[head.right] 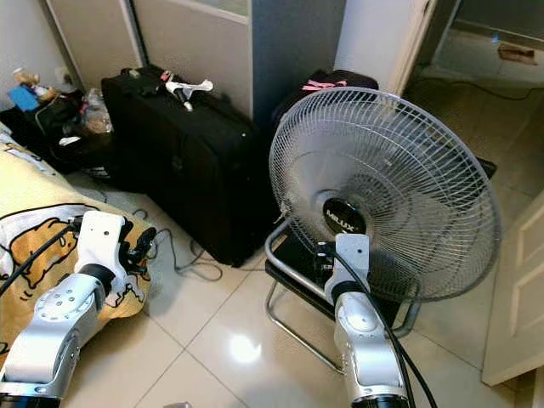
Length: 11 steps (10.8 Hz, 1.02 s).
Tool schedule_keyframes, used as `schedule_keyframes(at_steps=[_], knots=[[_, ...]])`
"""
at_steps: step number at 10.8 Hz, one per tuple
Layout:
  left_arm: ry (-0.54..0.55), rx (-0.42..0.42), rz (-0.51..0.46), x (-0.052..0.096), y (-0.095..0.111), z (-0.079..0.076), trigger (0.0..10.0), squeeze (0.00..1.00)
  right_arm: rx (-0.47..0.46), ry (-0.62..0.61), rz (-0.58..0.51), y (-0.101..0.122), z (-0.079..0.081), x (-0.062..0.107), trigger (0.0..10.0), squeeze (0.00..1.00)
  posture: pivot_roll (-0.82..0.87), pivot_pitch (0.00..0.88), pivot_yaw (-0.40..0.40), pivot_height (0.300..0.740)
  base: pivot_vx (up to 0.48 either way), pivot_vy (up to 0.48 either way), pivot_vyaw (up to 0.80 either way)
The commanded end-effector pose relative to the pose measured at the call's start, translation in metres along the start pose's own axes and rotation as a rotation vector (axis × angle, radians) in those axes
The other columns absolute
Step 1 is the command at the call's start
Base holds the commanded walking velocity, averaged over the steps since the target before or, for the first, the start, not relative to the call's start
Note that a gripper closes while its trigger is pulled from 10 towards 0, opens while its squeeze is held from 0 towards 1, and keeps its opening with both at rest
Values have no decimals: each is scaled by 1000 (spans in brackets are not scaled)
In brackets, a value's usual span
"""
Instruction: Clean up the room
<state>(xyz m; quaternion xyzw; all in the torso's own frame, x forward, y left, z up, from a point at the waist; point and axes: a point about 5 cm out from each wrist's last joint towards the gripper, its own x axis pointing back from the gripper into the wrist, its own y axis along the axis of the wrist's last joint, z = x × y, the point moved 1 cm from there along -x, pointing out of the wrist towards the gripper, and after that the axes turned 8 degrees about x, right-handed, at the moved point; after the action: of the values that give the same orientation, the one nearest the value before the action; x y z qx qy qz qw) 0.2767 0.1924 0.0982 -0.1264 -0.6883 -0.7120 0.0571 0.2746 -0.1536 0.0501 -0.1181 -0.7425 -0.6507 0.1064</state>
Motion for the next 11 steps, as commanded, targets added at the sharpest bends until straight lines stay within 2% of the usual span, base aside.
schedule_keyframes(at_steps=[1, 6, 8, 10, 11], knots=[[73, 31, -33, 9, -6, -5, 10000, 0, 14, 124, -144, 23, 2, 16, 10000, 0, 60, 0, -17, 740, 0, 0, 0], [73, 35, -34, 9, -6, -5, 10000, 0, 12, 123, -144, 23, 2, 16, 10000, 0, 59, 0, -16, 740, 0, 0, 0], [51, -34, -80, 5, 0, -8, 10000, 0, 55, 169, -155, 25, 5, 15, 10000, 0, 66, 0, -20, 740, 0, 0, 800], [52, -36, -77, 6, -1, -8, 10000, 0, 56, 187, -156, 25, 6, 16, 10000, 0, 67, 0, -19, 740, 0, 0, 0], [50, -41, -80, 5, -1, -8, 10000, 0, 77, 213, -171, 27, 9, 18, 10000, 0, 67, 0, -20, 740, 0, 0, 800]])
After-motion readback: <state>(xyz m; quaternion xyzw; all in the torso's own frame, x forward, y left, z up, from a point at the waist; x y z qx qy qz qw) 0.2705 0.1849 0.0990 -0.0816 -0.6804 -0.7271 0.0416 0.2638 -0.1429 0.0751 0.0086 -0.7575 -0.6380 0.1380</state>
